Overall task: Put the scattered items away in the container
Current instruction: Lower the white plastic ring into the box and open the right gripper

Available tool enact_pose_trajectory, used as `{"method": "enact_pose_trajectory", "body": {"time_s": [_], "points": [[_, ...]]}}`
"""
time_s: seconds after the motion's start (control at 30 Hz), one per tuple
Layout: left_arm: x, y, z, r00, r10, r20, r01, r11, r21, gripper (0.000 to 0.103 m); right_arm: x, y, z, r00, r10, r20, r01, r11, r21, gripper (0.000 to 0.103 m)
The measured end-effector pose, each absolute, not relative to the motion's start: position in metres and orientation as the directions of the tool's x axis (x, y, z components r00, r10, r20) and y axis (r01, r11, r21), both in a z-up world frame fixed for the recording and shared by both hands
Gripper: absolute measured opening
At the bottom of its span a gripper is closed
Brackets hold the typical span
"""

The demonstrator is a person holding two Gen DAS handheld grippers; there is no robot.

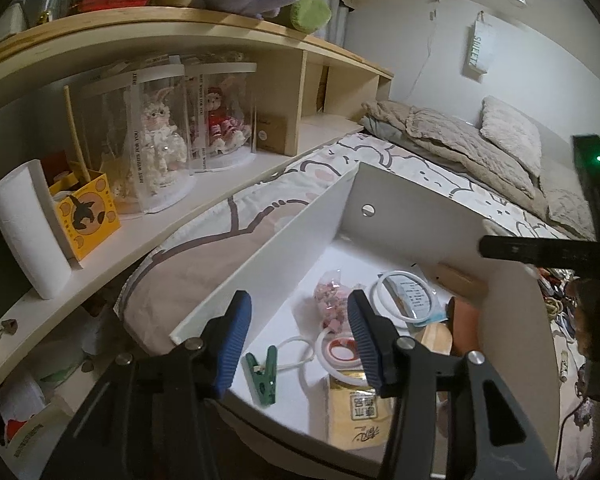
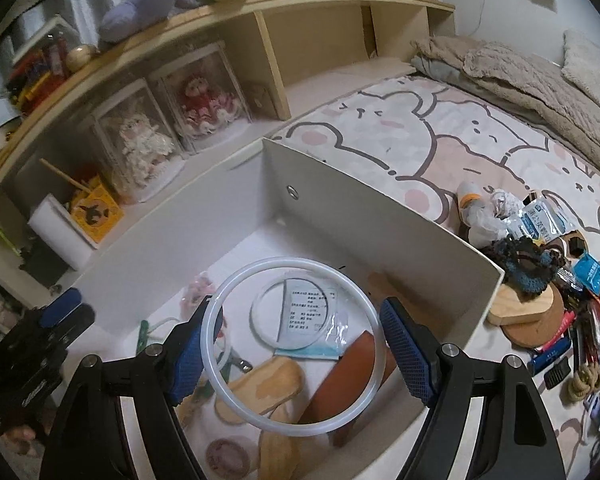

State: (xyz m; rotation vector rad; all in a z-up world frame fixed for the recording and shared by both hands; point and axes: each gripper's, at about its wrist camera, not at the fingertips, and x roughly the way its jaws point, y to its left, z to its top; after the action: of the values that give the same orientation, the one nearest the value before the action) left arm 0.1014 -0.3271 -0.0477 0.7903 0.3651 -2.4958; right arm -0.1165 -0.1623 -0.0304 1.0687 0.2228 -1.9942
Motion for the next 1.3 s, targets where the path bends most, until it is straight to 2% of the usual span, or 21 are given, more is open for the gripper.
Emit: {"method": "enact_pose_trajectory", "body": {"time_s": [0.33,0.4,0.47,0.5,0.97,1.13,1.3], "points": [[0.095,-0.325,-0.051,-0.706,-0.373,-0.602,0.533,-0.839,-0.106,0.050,-0.140,-0.184,-0.031,-0.250,-0.565,-0.786,0.728,-0.645,0.231,0.081],[0.094,-0.325,-0.051,-0.704,-0.373,-0.605,0.534,-0.839,-0.105,0.053,-0.141,-0.185,-0.034,-0.228,-0.569,-0.790,0.728,-0.638,0.249,0.082],[0.093,-0.323,-0.051,-0.702,-0.374,-0.606,0.535,-0.839,-0.102,0.057,-0.139,-0.184,-0.034,-0.239,-0.575,-0.783,0.730,-0.638,0.245,0.101],[0.093,-0.323,-0.051,-0.701,-0.375,-0.607,0.536,-0.839,-0.100,0.057,-0.137,-0.183,-0.033,-0.246,-0.578,-0.778,0.731,-0.638,0.242,0.103],[0.093,-0.320,-0.048,-0.696,-0.374,-0.613,0.537,-0.837,-0.100,0.057,-0.132,-0.171,-0.031,-0.255,-0.576,-0.776,0.722,-0.648,0.243,0.103],[0.093,-0.315,-0.047,-0.696,-0.376,-0.612,0.534,-0.840,-0.092,0.057,-0.131,-0.167,-0.028,-0.217,-0.616,-0.757,0.722,-0.623,0.300,0.103],[0.092,-0.314,-0.044,-0.694,-0.381,-0.611,0.535,-0.840,-0.085,0.057,-0.123,-0.164,-0.020,-0.233,-0.627,-0.744,0.742,-0.609,0.281,0.103]]}}
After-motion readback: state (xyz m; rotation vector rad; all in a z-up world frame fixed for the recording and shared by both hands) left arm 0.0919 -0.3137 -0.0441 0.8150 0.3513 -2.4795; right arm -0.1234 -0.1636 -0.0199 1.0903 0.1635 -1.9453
